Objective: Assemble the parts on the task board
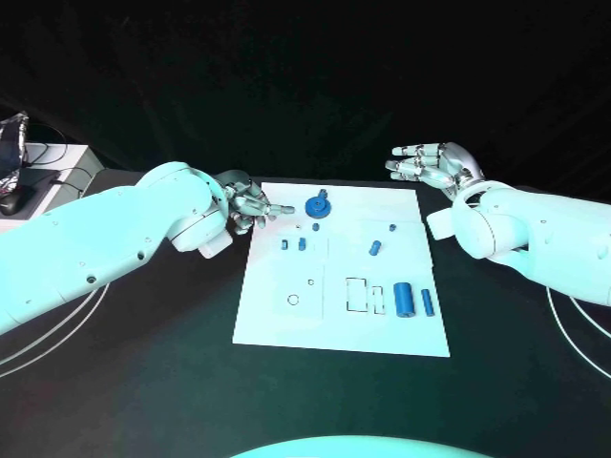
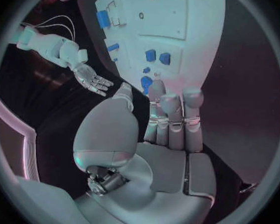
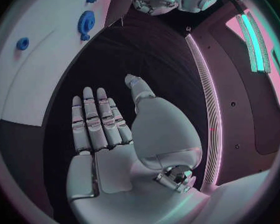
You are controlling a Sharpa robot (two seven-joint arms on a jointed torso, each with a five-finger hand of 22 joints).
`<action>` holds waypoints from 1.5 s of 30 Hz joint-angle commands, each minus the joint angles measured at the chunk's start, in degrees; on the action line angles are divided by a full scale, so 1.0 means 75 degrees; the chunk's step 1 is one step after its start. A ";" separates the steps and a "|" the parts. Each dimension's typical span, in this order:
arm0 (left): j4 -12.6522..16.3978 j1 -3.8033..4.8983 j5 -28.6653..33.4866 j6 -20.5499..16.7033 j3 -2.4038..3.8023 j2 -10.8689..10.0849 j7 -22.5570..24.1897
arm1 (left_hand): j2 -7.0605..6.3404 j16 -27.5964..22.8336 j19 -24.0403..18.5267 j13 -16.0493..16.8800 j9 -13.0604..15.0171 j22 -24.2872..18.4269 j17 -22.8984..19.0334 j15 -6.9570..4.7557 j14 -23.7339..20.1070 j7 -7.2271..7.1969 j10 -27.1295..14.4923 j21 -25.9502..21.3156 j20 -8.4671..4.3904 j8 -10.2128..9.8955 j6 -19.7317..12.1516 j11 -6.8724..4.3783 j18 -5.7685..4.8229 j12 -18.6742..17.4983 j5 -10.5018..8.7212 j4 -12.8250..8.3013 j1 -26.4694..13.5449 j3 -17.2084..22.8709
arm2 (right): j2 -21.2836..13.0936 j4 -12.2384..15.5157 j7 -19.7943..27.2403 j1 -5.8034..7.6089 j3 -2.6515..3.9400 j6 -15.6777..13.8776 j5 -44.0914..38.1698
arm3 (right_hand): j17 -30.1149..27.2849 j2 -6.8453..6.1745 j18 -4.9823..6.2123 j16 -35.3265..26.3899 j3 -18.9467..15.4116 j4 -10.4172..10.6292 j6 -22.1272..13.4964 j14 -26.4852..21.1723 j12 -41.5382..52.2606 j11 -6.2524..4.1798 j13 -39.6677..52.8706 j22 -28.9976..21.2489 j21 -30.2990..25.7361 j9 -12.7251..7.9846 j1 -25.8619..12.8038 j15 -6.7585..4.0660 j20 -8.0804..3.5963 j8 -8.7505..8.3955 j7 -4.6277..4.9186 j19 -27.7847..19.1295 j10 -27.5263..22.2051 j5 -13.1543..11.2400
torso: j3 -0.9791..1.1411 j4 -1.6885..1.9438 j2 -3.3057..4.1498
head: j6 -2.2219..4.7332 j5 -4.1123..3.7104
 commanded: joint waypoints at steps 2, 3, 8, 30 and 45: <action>-0.0125 0.0000 0.0834 -0.0113 0.0045 0.0075 0.1017 | 0.0314 -0.0592 -0.0876 -0.0258 -0.0500 -0.0528 -0.0493 0.0301 -0.0716 0.0382 -0.0761 -0.1527 0.0260 -0.0488 -0.0501 0.0346 0.0186 -0.0315 -0.0021 -0.0440 0.0566 0.0277 | -0.0005 0.0005 0.0081 -0.0012 0.0002 0.0072 -0.0057 | -0.0009 0.0010 -0.0081 -0.0048 -0.0047 -0.0008 0.0044 -0.0022 -0.0024 0.0024 -0.0008 -0.0005 -0.0028 0.0002 -0.0032 0.0001 -0.0005 -0.0026 0.0239 -0.0050 0.0057 0.0007 | -0.0012 0.0004 -0.0008 | 0.0051 -0.0007; -0.0183 0.0000 0.0839 -0.0129 0.0039 0.0131 0.1252 | 0.0445 -0.1131 -0.1191 -0.0523 -0.0870 -0.0843 -0.0887 0.0435 -0.1179 0.0497 -0.1177 -0.2008 0.0424 -0.0834 -0.0628 0.0488 0.0144 -0.0653 -0.0023 -0.0825 0.1090 0.0574 | -0.0003 0.0005 0.0084 -0.0014 0.0002 0.0068 -0.0057 | -0.0009 0.0012 -0.0080 -0.0048 -0.0043 -0.0009 0.0040 -0.0023 -0.0023 0.0024 -0.0008 -0.0004 -0.0027 0.0002 -0.0029 0.0003 -0.0007 -0.0027 0.0239 -0.0037 0.0056 0.0008 | -0.0014 0.0005 -0.0007 | 0.0073 -0.0013; -0.0400 -0.0001 0.0343 -0.0266 -0.0140 0.0389 0.2132 | 0.0580 -0.2485 -0.1528 -0.1790 -0.2453 -0.2082 -0.2309 0.0763 -0.1904 0.0687 -0.1465 -0.3496 0.0765 -0.1977 -0.0306 0.0783 0.0072 -0.1889 -0.0030 -0.1633 0.1940 0.1447 | 0.0013 0.0000 0.0101 -0.0020 0.0002 0.0050 -0.0057 | -0.0008 0.0029 -0.0071 -0.0046 0.0000 -0.0047 0.0056 0.0005 -0.0024 0.0021 -0.0008 0.0002 -0.0018 0.0003 0.0019 -0.0001 -0.0011 -0.0025 0.0236 0.0035 0.0058 -0.0003 | -0.0013 -0.0008 0.0016 | 0.0133 -0.0008; -0.0444 -0.0103 -0.0353 -0.0111 -0.0546 0.0273 0.1540 | 0.0020 0.0296 -0.0277 -0.1044 -0.3324 -0.0574 -0.1357 0.0210 -0.0527 0.0440 -0.0200 -0.1807 0.0251 -0.1901 0.0741 0.0273 0.0281 -0.0312 -0.0009 -0.0263 0.0254 0.0893 | -0.0004 -0.0003 0.0094 -0.0055 0.0002 0.0043 -0.0056 | -0.0006 0.0039 -0.0067 -0.0043 0.0127 -0.0116 0.0117 0.0066 -0.0024 0.0010 -0.0009 0.0002 -0.0021 0.0005 -0.0023 -0.0008 -0.0015 -0.0023 0.0225 0.0070 0.0085 0.0008 | -0.0010 0.0005 -0.0010 | 0.0194 -0.0008; -0.0604 -0.0273 -0.0454 -0.0098 -0.0652 0.0378 0.0761 | -0.0236 0.0655 0.0389 0.0173 -0.1780 0.0449 -0.0148 0.0001 0.0126 0.0121 0.0106 0.0242 0.0136 -0.1249 0.0753 0.0012 0.0174 0.0290 -0.0003 -0.0626 -0.0148 0.2413 | -0.0002 0.0000 0.0104 -0.0080 0.0003 0.0016 -0.0058 | -0.0007 0.0032 -0.0070 -0.0046 0.0139 -0.0115 0.0108 0.0052 -0.0025 0.0011 -0.0009 0.0001 -0.0022 0.0004 -0.0040 -0.0008 -0.0015 -0.0023 0.0226 0.0065 0.0081 0.0016 | 0.0001 -0.0018 0.0030 | 0.0211 0.0011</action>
